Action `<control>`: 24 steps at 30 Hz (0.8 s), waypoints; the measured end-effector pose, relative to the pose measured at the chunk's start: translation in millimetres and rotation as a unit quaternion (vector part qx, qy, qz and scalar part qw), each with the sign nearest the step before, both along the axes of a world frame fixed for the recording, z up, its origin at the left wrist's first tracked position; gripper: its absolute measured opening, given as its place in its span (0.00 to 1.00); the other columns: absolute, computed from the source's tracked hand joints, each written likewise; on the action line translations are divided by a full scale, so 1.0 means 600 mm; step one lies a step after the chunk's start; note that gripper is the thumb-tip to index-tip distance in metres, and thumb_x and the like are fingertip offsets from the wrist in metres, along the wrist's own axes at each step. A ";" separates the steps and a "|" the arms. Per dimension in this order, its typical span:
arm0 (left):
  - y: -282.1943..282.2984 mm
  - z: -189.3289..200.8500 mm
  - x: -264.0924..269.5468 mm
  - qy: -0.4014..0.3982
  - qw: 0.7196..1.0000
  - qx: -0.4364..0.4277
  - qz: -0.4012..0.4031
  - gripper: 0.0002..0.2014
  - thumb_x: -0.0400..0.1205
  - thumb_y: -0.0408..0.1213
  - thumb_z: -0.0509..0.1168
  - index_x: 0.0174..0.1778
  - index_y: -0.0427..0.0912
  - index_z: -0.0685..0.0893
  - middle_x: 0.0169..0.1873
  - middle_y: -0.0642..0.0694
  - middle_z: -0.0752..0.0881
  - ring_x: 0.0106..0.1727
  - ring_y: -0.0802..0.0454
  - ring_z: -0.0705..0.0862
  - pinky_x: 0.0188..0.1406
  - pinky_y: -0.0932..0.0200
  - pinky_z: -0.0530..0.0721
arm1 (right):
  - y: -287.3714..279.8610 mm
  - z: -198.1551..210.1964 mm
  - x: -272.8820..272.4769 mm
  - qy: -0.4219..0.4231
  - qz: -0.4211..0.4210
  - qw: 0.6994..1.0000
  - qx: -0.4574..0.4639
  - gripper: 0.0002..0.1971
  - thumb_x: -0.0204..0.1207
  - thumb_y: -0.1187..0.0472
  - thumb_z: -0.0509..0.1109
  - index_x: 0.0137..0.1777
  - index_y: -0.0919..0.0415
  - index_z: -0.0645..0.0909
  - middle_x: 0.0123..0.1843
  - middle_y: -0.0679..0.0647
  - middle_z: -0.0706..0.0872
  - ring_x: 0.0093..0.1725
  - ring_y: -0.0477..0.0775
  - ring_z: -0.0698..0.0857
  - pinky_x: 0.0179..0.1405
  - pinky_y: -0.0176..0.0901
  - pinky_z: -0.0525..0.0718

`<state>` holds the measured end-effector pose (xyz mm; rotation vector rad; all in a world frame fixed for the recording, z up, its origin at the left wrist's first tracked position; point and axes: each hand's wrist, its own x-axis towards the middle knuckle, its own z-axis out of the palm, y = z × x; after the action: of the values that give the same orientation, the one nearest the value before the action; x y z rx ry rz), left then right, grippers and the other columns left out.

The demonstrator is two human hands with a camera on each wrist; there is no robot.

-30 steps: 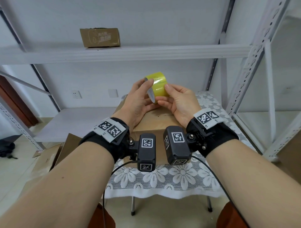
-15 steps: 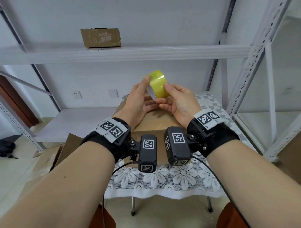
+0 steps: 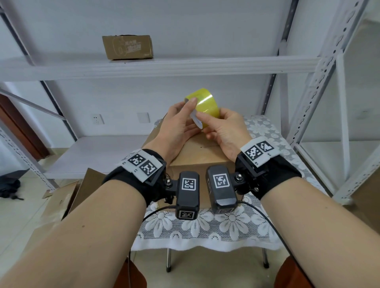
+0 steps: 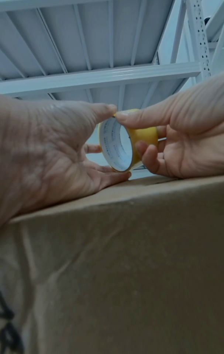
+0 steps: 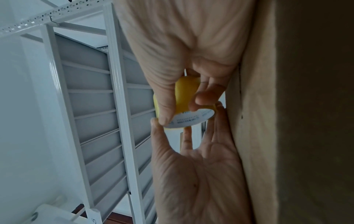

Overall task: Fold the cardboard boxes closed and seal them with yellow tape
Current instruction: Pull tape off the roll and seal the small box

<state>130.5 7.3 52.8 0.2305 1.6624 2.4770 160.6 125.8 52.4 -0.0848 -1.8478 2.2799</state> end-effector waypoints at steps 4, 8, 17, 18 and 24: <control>0.000 0.000 -0.001 -0.013 1.000 0.013 0.000 0.22 0.83 0.47 0.68 0.68 0.39 0.74 0.60 0.31 0.85 0.55 0.38 0.89 0.52 0.49 0.88 | 0.002 -0.003 0.000 0.018 0.028 0.999 -0.014 0.09 0.72 0.68 0.76 0.50 0.63 0.82 0.37 0.56 0.84 0.27 0.46 0.80 0.24 0.34 0.79; -0.003 0.000 0.002 0.006 1.000 0.006 -0.024 0.25 0.83 0.45 0.68 0.73 0.41 0.70 0.62 0.34 0.84 0.56 0.40 0.89 0.59 0.46 0.87 | 0.002 -0.002 0.000 0.004 0.016 1.000 -0.023 0.08 0.70 0.63 0.78 0.46 0.61 0.83 0.37 0.55 0.85 0.26 0.47 0.80 0.23 0.36 0.78; -0.001 0.001 0.004 0.003 1.000 0.001 -0.020 0.26 0.84 0.44 0.67 0.76 0.38 0.70 0.60 0.35 0.86 0.51 0.44 0.91 0.50 0.52 0.89 | 0.003 -0.006 -0.001 0.017 0.006 1.000 -0.001 0.06 0.72 0.62 0.77 0.43 0.60 0.83 0.38 0.57 0.84 0.28 0.47 0.79 0.24 0.38 0.75; -0.001 0.001 0.004 0.005 1.000 -0.001 -0.021 0.26 0.84 0.44 0.67 0.76 0.38 0.70 0.61 0.35 0.85 0.52 0.44 0.91 0.52 0.51 0.88 | 0.003 -0.005 -0.002 0.016 0.007 1.000 -0.003 0.06 0.72 0.62 0.78 0.43 0.60 0.83 0.37 0.57 0.84 0.28 0.47 0.79 0.24 0.38 0.75; -0.002 -0.001 0.007 0.016 0.999 0.001 -0.030 0.25 0.81 0.42 0.70 0.72 0.42 0.71 0.64 0.34 0.84 0.58 0.39 0.89 0.62 0.43 0.85 | 0.002 -0.006 -0.004 -0.002 -0.007 1.000 0.009 0.11 0.67 0.56 0.81 0.44 0.59 0.84 0.36 0.55 0.84 0.26 0.46 0.76 0.24 0.39 0.73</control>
<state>134.8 6.1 52.4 0.3167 1.6387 2.4434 158.3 126.9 48.8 -0.0989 -1.8643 2.2541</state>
